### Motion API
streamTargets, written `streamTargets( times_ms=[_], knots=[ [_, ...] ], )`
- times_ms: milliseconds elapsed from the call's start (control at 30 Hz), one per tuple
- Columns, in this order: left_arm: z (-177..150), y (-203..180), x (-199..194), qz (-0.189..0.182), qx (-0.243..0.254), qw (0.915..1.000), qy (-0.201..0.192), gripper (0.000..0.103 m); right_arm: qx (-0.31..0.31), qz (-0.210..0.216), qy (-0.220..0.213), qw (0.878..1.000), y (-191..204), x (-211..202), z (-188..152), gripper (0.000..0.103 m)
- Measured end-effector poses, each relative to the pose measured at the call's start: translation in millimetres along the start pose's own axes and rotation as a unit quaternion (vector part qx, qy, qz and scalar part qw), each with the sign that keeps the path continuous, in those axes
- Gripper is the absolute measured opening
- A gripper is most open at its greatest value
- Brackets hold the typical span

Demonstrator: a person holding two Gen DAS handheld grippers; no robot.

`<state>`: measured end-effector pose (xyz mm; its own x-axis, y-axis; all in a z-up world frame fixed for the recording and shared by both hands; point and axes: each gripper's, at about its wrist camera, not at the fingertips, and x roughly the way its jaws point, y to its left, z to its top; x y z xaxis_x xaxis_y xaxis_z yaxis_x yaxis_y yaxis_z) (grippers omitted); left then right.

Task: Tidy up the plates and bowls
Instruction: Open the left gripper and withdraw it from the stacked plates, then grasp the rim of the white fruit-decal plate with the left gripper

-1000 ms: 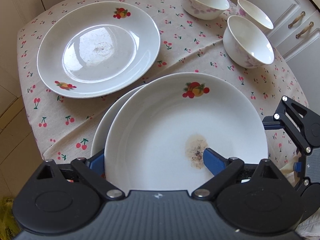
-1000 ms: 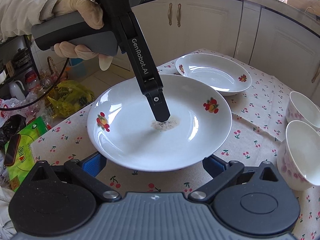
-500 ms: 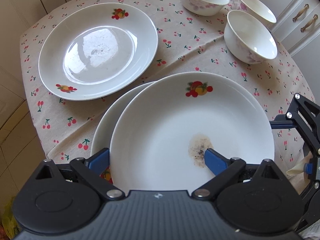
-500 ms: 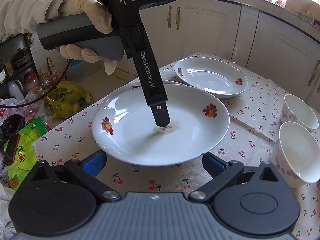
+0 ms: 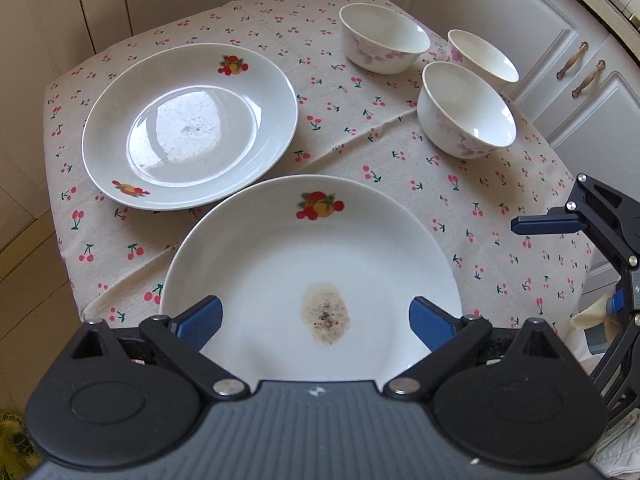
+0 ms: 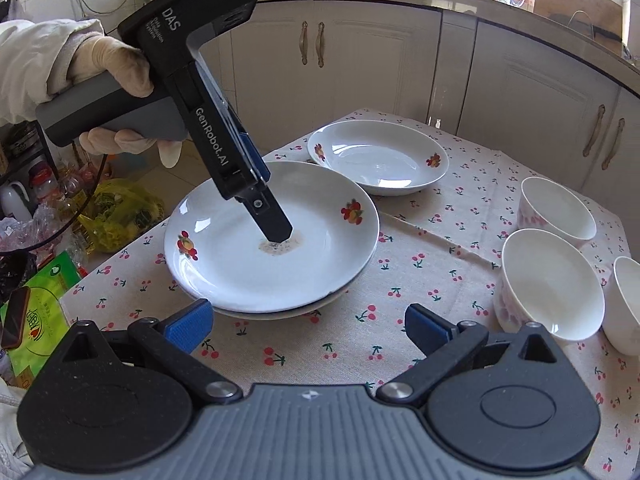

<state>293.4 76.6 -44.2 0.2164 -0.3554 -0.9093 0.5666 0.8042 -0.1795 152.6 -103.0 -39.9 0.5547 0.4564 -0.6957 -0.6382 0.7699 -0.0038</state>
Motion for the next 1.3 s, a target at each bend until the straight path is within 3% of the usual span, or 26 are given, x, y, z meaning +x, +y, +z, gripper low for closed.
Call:
streamTargets(
  times_ms=[267, 467, 600, 667, 867, 1300],
  knots=[
    [-1, 5, -35, -0.009, 0.009, 0.9915, -0.129, 0.099, -0.017, -0.013, -0.04, 0.999, -10, -11, 15, 0.103],
    [7, 31, -48, 0.011, -0.017, 0.9816, -0.19, 0.101, -0.037, -0.029, -0.05, 0.998, -29, 6, 51, 0.103],
    [12, 49, -47, 0.049, -0.024, 0.9755, -0.213, 0.101, -0.054, -0.03, -0.048, 0.997, -44, 26, 73, 0.103],
    [16, 60, -43, 0.071, -0.029, 0.9731, -0.217, 0.101, -0.069, -0.027, -0.043, 0.996, -50, 37, 82, 0.103],
    [28, 93, -30, 0.072, -0.058, 0.9722, -0.215, 0.101, -0.107, -0.028, -0.015, 0.994, -74, 72, 104, 0.103],
    [52, 126, 7, 0.065, -0.074, 0.9756, -0.196, 0.101, -0.094, 0.002, 0.119, 0.988, -124, 155, 119, 0.103]
  ],
)
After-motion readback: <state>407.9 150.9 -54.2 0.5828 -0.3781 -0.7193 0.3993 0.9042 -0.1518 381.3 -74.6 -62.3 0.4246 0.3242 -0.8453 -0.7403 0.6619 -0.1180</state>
